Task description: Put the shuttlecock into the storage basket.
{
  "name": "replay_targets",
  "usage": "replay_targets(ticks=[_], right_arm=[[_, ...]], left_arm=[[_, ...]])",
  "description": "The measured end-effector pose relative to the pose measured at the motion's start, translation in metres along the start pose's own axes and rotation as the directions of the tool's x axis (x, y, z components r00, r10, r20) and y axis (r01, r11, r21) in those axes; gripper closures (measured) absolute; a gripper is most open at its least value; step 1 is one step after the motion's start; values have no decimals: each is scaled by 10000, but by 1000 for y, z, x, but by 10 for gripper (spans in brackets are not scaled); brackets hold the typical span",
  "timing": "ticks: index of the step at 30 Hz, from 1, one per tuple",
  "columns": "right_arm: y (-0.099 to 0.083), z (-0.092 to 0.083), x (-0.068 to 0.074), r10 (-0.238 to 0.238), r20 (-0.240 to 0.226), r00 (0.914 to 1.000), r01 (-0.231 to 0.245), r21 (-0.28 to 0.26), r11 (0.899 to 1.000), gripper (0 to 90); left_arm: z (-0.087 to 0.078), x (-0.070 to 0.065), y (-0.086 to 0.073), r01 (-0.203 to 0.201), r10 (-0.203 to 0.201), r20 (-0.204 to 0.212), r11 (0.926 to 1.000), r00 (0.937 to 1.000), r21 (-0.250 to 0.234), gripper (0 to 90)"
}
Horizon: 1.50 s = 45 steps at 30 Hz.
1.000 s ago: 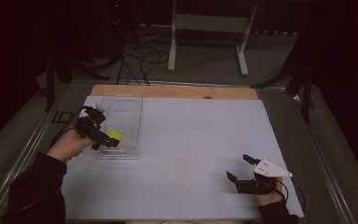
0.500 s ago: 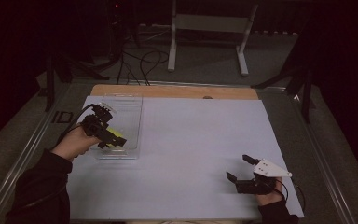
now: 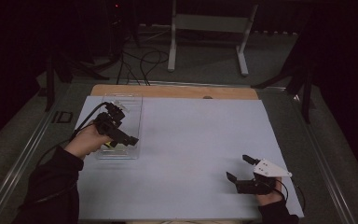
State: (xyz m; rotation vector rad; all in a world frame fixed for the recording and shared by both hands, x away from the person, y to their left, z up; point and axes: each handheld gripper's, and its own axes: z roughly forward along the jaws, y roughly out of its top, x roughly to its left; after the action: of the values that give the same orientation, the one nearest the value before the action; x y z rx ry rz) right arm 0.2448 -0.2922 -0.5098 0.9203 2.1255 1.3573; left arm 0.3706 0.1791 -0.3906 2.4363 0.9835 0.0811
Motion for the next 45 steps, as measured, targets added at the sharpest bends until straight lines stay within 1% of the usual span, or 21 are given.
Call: replay_targets(ticks=[3, 6, 8, 9, 13, 17, 20, 21, 22, 23, 24, 27, 28, 29, 31, 32, 35, 36, 37, 42, 45], right_arm=[[0, 0, 0, 12, 1, 10000, -12, 8, 10000, 83], [0, 0, 0, -5, -8, 10000, 5, 7, 10000, 83], [0, 0, 0, -12, -15, 10000, 12, 11, 10000, 83], [0, 0, 0, -4, -8, 10000, 4, 4, 10000, 83], [0, 0, 0, 14, -21, 10000, -14, 3, 10000, 83], [0, 0, 1, -12, -22, 10000, 12, 11, 10000, 83], [0, 0, 1, -12, -22, 10000, 12, 16, 10000, 83], [0, 0, 1, -10, -23, 10000, 10, 18, 10000, 83], [0, 0, 1, -3, -29, 10000, 3, 25, 10000, 83], [0, 0, 1, 1, -29, 10000, -1, 26, 10000, 83], [0, 0, 1, 1, -34, 10000, -1, 22, 10000, 83], [0, 0, 1, -2, -39, 10000, 2, 29, 10000, 83], [0, 0, 1, -3, -41, 10000, 3, 30, 10000, 83], [0, 0, 1, -1, -53, 10000, 1, 26, 10000, 83], [0, 0, 1, -11, -52, 10000, 12, 31, 10000, 83], [0, 0, 1, -14, -55, 10000, 14, 26, 10000, 83], [0, 0, 1, -16, -59, 10000, 16, 21, 10000, 83], [0, 0, 1, -8, -65, 10000, 8, 24, 10000, 83], [0, 0, 1, -21, -59, 10000, 21, 19, 10000, 83], [1, -1, 1, -54, -63, 10000, 54, 16, 10000, 83], [1, 0, 1, -46, -69, 10000, 46, 31, 10000, 83]], left_arm=[[3, -5, 4, -334, 337, 114, 9991, 9994, -250, 0], [8, -11, 10, -500, 508, 189, 9980, 9985, -391, 0], [11, -14, 13, -580, 597, 464, 9976, 9971, -378, 0], [13, -15, 14, -623, 640, 432, 9972, 9970, -405, 0], [19, -22, 19, -950, 979, 575, 9942, 9935, -505, 0], [24, -31, 24, -1396, 1445, 626, 9873, 9875, -763, 0], [27, -40, 28, -1829, 1898, 651, 9781, 9797, -988, 0], [27, -43, 29, -1828, 1909, 736, 9776, 9788, -1048, 0], [29, -46, 30, -2035, 2134, 829, 9724, 9734, -1142, 0], [30, -49, 31, -2049, 2163, 849, 9707, 9726, -1254, 0], [31, -52, 32, -2162, 2294, 911, 9670, 9691, -1347, 0], [34, -58, 35, -2330, 2503, 1029, 9599, 9627, -1558, 0], [36, -60, 35, -2446, 2643, 1044, 9546, 9588, -1700, 0], [37, -62, 36, -2418, 2631, 1047, 9534, 9591, -1806, 0], [39, -65, 37, -2533, 2788, 1149, 9472, 9534, -1968, 0], [40, -68, 37, -2615, 2873, 1083, 9433, 9517, -2042, 0], [43, -72, 37, -2668, 2973, 1286, 9404, 9461, -2110, 0], [46, -74, 37, -2774, 3083, 1356, 9381, 9416, -2073, 0], [48, -75, 36, -2799, 3103, 1374, 9384, 9407, -2028, 0], [60, -82, 32, -3054, 3331, 1576, 9358, 9296, -1760, 0], [65, -84, 29, -3189, 3450, 1491, 9317, 9267, -1740, 0]])
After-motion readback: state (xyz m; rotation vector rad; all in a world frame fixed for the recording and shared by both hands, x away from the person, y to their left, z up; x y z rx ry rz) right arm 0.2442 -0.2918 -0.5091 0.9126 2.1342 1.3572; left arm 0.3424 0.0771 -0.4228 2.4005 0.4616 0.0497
